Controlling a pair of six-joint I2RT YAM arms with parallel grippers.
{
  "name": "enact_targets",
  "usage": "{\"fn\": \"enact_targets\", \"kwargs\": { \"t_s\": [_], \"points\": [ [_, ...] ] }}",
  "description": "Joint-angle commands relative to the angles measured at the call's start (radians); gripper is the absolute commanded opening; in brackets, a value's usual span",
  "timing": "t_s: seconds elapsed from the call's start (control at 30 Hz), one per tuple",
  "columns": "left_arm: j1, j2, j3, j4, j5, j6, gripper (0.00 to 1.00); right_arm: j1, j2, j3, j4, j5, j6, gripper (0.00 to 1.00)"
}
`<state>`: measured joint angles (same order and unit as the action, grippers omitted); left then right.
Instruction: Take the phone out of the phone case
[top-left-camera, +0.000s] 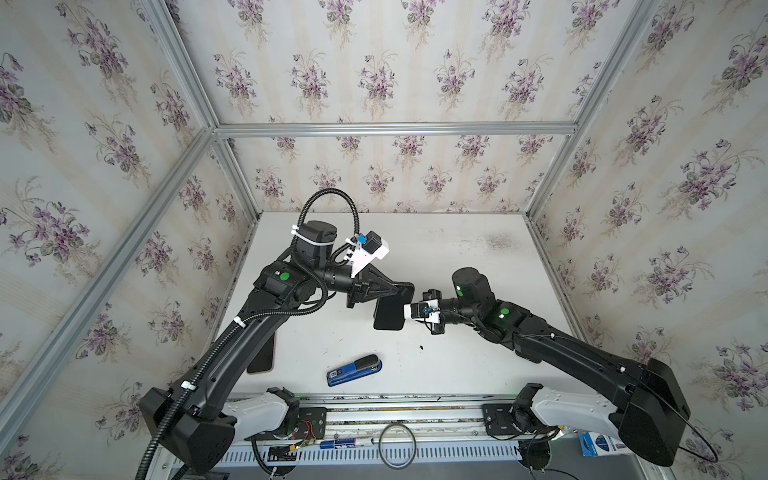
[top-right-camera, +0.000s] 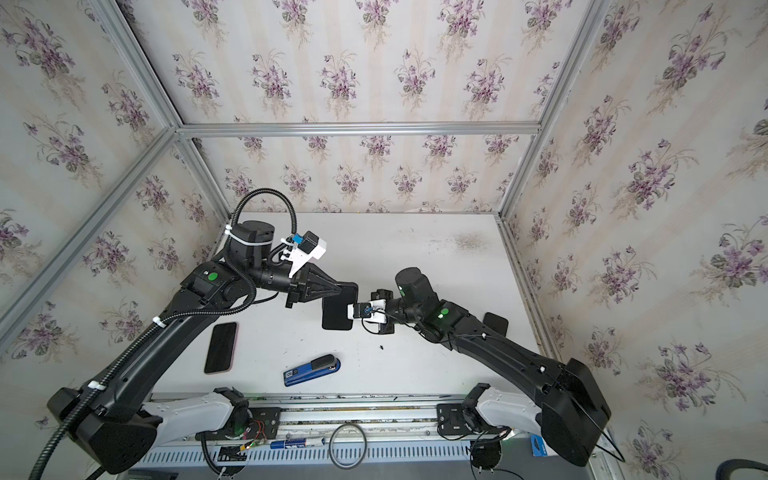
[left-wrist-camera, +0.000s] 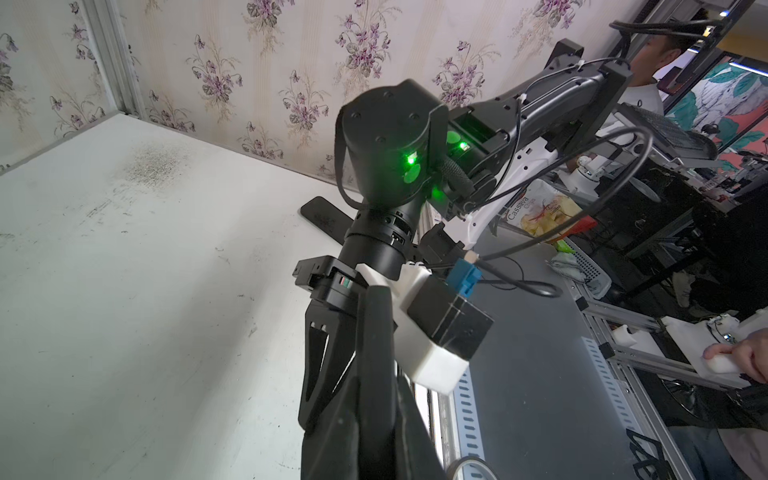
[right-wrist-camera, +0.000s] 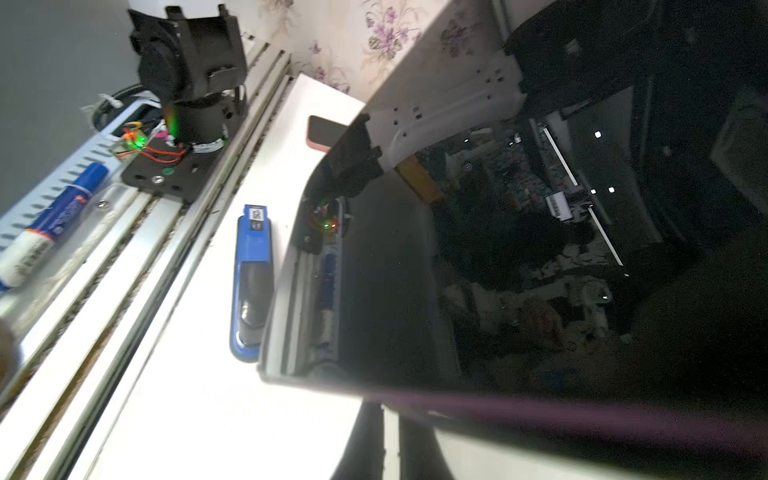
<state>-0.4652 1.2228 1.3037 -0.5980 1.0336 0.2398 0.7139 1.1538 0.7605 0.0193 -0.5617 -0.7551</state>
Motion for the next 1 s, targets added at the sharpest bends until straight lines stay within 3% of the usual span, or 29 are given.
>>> {"fn": "enact_targets", "kwargs": {
  "t_s": [0.0, 0.1, 0.23, 0.33, 0.47, 0.63, 0.8, 0.97],
  "points": [
    [-0.002, -0.004, 0.012, 0.046, 0.073, -0.024, 0.00, -0.001, -0.045, -0.053, 0.196, 0.130, 0.085, 0.17],
    [-0.001, -0.014, 0.014, 0.045, 0.061, -0.022, 0.00, -0.001, -0.093, -0.131, 0.283, 0.189, 0.159, 0.40],
    [-0.001, -0.025, 0.015, 0.045, 0.052, -0.020, 0.00, -0.001, -0.142, -0.186, 0.346, 0.282, 0.298, 0.58],
    [-0.001, -0.034, 0.019, 0.045, 0.025, -0.021, 0.00, -0.001, -0.183, -0.219, 0.371, 0.368, 0.426, 0.66],
    [-0.001, -0.036, 0.022, 0.063, -0.049, -0.048, 0.00, -0.001, -0.254, -0.240, 0.318, 0.540, 0.659, 0.70],
    [-0.003, -0.006, 0.027, 0.139, -0.114, -0.161, 0.00, -0.001, -0.329, -0.142, -0.024, 0.649, 0.938, 0.70],
    [-0.003, 0.042, 0.036, 0.226, -0.184, -0.357, 0.00, -0.002, -0.376, -0.021, -0.361, 0.652, 1.103, 0.72],
    [-0.013, 0.018, -0.073, 0.411, -0.283, -0.613, 0.00, -0.002, -0.438, -0.024, -0.452, 0.566, 1.236, 0.74]
  ]
}}
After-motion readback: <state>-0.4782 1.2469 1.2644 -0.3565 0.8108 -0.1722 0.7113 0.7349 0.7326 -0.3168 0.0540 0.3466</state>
